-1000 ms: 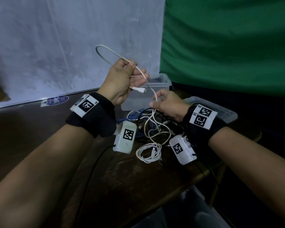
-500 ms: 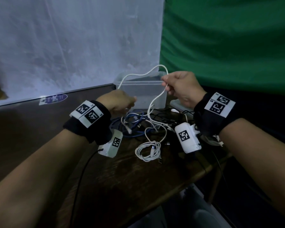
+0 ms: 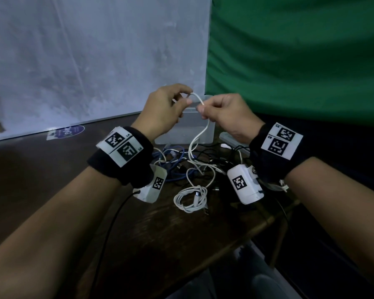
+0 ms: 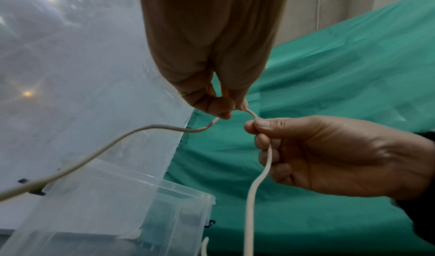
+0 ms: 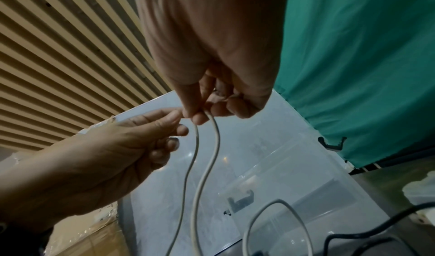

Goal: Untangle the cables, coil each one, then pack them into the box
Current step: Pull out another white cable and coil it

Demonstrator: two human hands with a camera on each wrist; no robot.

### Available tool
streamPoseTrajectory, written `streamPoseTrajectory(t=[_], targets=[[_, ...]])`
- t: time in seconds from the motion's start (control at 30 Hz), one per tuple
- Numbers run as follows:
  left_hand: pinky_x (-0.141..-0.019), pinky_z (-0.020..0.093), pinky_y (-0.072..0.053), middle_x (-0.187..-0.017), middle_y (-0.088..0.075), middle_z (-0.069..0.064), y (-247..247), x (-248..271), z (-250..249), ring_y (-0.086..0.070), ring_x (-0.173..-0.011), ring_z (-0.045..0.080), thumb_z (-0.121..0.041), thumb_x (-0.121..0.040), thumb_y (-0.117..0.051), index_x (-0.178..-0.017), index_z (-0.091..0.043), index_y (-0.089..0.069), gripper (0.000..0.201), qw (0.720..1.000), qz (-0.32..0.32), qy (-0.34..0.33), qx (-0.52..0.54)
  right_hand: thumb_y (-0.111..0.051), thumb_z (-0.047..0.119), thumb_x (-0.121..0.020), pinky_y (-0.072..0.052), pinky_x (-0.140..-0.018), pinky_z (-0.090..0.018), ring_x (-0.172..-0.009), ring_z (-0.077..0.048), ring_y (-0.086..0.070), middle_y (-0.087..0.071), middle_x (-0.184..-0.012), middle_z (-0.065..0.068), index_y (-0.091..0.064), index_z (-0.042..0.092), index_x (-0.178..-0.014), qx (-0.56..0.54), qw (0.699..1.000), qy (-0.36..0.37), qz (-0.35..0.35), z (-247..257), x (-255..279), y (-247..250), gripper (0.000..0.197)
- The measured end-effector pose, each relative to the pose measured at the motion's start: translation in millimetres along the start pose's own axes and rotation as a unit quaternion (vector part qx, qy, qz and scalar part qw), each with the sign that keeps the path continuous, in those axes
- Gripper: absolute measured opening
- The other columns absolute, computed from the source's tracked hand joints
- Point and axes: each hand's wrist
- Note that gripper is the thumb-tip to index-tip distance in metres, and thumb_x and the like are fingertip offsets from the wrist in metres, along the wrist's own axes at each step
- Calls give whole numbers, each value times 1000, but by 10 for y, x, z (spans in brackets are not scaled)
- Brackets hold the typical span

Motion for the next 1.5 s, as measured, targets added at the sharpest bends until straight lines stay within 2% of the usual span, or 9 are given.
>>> streamPoseTrajectory(t=[0.33,0.5,0.73,0.83,1.0,1.13,1.2,1.37,1.5], targets=[[-46,21,-43,-53,-55,4,-1,61,19,-51,-44,13,-16,-92,-59,-81,-12,-59,12,1000,10,-1,17,-65,9,-88,-40,-58,-13,-54,-2,-49,-60,-64,-1,-67,2,-77,-5,1000,12,13,-58,3,-32,13],[-59,26,-55,-58,-56,3,16,42,33,-60,-53,11,-13,-95,-53,-77,-21,-52,19,986,-88,20,142,-61,7,-90,-37,-46,-8,-47,2,-50,-62,-53,8,-63,11,-72,-3,998,-43,55,-157,67,-112,18],[-59,19,-52,-66,-53,7,137,-19,91,-65,-58,8,-12,-98,-45,-81,-18,-45,18,930,-248,59,263,-67,16,-87,-46,-64,-20,-62,-9,-56,-69,-68,-1,-70,9,-75,118,973,-116,159,-278,161,-78,14],[-59,20,-52,-66,-52,7,200,-31,164,-64,-56,9,-13,-98,-46,-80,-18,-45,19,918,-274,83,273,-64,16,-89,-40,-45,-8,-42,5,-51,-63,-50,10,-69,11,-76,135,976,-138,101,-307,147,7,15],[-45,21,-48,-49,-53,-3,173,34,258,-54,-41,6,-15,-92,-56,-70,-17,-49,23,943,-217,168,189,-51,14,-97,-47,-50,-24,-50,-13,-55,-56,-61,-2,-64,14,-79,-21,990,-141,3,-222,55,90,22],[-54,26,-48,-60,-55,4,120,89,359,-56,-48,10,-17,-87,-64,-70,-15,-62,17,972,-130,189,55,-43,19,-100,-39,-44,-22,-38,-10,-39,-38,-56,-3,-59,15,-81,-113,986,-120,-27,-79,33,145,25],[-75,30,-48,-91,-60,6,97,110,347,-60,-76,19,-20,-88,-63,-100,-12,-66,15,979,-126,159,-32,-43,21,-100,-29,-39,-17,-34,-7,-28,-31,-54,-1,-58,16,-79,-88,989,-113,-35,-66,38,161,26],[-100,36,-36,-134,-37,14,37,178,162,-43,-117,28,-20,-87,-63,-138,-12,-43,56,968,-189,-15,-163,-47,24,-99,-19,-38,-12,-35,-6,-20,-28,-47,5,-63,15,-78,-19,992,-123,17,-101,56,150,27],[-105,40,-22,-152,-31,4,-55,199,117,-29,-135,25,-28,-92,-57,-145,-19,-35,58,958,-81,-65,-267,-46,27,-99,-16,-40,-17,-40,-10,-20,-31,-44,9,-65,13,-81,32,984,-132,113,-80,114,75,29]])
Point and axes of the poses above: each hand's wrist, its own x-axis away from the middle knuckle, its own y-axis out of the back of the hand, z = x × y
